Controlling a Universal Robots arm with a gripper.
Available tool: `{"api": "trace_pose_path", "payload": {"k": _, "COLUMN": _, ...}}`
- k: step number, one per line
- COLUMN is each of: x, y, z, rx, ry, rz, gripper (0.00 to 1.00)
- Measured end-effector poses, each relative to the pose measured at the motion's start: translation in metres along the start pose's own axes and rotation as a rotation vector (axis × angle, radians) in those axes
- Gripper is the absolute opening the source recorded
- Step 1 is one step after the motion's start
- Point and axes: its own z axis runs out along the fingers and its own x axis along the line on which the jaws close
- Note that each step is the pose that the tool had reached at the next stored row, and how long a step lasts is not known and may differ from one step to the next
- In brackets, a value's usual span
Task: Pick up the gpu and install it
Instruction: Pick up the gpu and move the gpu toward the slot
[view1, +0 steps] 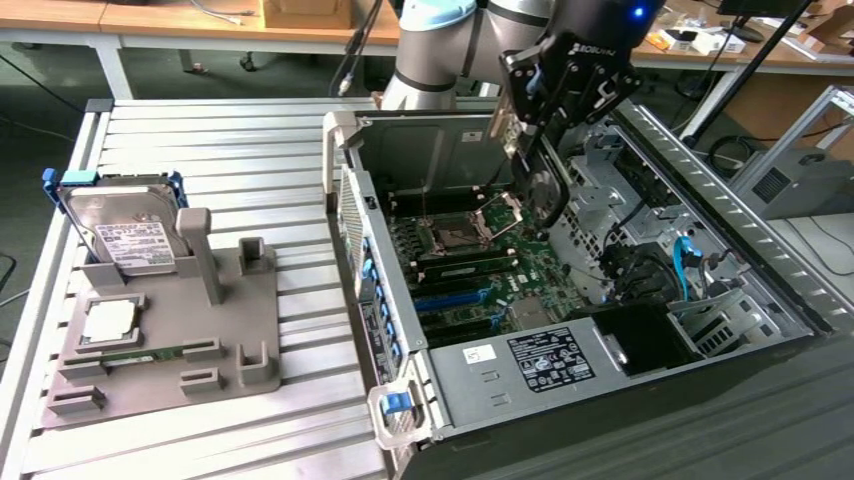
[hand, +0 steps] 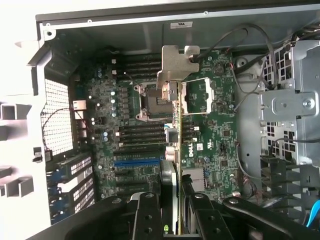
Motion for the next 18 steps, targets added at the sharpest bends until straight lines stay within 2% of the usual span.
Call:
{"api": "trace_pose_path", "payload": {"k": 13, "x": 0.000, "y": -0.0006, "z": 0.0146, "rx": 0.0022, "ry": -0.0002, "rz": 0.000, "gripper": 0.27}}
{"api": "trace_pose_path", "payload": {"k": 15, "x": 0.000, "y": -0.0002, "z": 0.0171, "rx": 0.0046, "ry": -0.0004, "rz": 0.000, "gripper": 0.27}}
{"api": "trace_pose_path", "payload": {"k": 18, "x": -0.007, "y": 0.0067, "z": 0.0195, "rx": 0.0094, "ry": -0.0006, "rz": -0.004, "gripper": 0.27}}
